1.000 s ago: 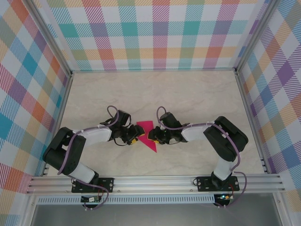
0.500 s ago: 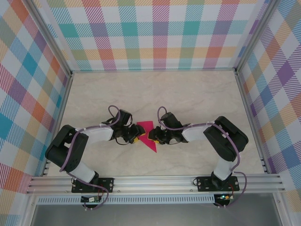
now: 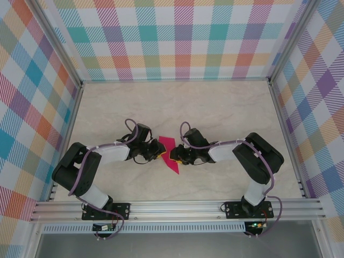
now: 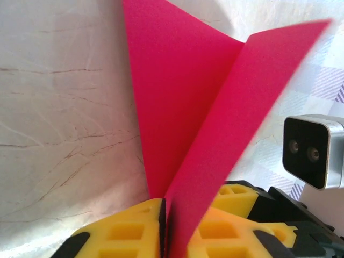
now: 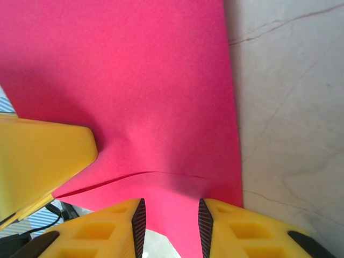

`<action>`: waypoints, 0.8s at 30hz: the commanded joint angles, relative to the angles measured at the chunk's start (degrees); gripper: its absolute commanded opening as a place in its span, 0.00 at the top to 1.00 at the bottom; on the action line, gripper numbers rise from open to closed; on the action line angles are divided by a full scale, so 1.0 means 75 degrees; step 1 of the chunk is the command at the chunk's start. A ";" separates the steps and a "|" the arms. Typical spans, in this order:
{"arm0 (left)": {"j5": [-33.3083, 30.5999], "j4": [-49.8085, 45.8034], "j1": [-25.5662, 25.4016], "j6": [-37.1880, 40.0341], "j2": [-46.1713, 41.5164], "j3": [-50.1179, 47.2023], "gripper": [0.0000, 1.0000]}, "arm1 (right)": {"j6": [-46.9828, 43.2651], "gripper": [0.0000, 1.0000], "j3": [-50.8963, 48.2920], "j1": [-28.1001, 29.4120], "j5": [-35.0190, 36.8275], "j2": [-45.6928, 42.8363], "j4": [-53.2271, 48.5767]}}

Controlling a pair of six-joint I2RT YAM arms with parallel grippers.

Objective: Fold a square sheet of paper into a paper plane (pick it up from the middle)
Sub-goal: Fold the wing for the fifth time at the center of the table.

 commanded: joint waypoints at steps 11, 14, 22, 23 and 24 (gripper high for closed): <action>-0.0678 -0.1322 -0.0142 -0.0684 -0.0560 0.0411 1.00 | -0.4331 0.24 0.0016 0.0445 0.2387 -0.2139 -0.1619; -0.0749 -0.1373 -0.0166 -0.0971 -0.0606 0.0578 1.00 | -0.5382 0.17 -0.0224 0.0734 0.3155 -0.2541 -0.1254; -0.0872 -0.1972 -0.0190 -0.1264 -0.0387 0.1243 1.00 | -0.8192 0.18 -0.1361 0.1170 0.3369 -0.2591 0.1192; -0.0857 -0.1994 -0.0194 -0.1290 -0.0357 0.1279 1.00 | -0.8514 0.19 -0.1364 0.1223 0.3373 -0.2485 0.1249; -0.0837 -0.2007 -0.0199 -0.1307 -0.0311 0.1328 1.00 | -0.8825 0.20 -0.1336 0.1299 0.3402 -0.2333 0.1309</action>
